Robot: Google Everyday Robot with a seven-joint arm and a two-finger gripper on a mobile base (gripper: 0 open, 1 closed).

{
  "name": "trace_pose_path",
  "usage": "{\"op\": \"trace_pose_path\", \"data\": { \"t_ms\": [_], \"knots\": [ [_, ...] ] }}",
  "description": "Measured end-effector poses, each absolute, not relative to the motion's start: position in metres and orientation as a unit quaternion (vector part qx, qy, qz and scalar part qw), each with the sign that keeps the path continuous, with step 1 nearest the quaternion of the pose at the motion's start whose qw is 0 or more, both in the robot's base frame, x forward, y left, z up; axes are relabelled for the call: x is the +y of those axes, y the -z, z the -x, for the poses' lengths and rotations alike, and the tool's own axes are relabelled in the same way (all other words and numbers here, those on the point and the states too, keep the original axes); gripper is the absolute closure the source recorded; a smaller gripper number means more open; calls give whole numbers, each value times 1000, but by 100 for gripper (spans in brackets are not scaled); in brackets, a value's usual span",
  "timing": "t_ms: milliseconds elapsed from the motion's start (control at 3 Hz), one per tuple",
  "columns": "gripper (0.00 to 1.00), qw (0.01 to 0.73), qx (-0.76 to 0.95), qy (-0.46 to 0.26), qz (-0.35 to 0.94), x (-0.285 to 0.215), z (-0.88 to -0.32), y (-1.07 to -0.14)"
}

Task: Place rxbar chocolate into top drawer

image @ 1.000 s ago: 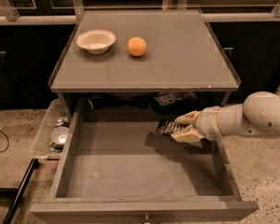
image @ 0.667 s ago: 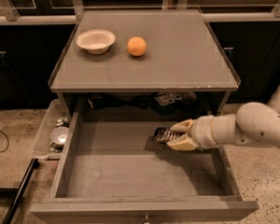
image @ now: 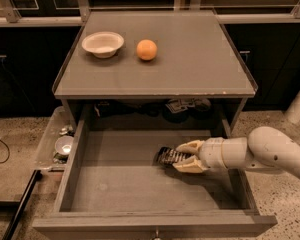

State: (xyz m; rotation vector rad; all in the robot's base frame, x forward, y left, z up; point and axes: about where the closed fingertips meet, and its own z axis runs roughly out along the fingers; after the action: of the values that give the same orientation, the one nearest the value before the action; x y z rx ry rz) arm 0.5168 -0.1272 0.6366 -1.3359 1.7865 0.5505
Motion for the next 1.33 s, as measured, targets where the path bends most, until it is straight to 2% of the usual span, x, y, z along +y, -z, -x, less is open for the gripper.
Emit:
{"op": "trace_pose_path", "data": {
  "t_ms": [667, 1333],
  "knots": [
    [100, 409, 708, -233, 527, -122, -509, -624],
    [57, 409, 708, -233, 527, -122, -509, -624]
  ]
}}
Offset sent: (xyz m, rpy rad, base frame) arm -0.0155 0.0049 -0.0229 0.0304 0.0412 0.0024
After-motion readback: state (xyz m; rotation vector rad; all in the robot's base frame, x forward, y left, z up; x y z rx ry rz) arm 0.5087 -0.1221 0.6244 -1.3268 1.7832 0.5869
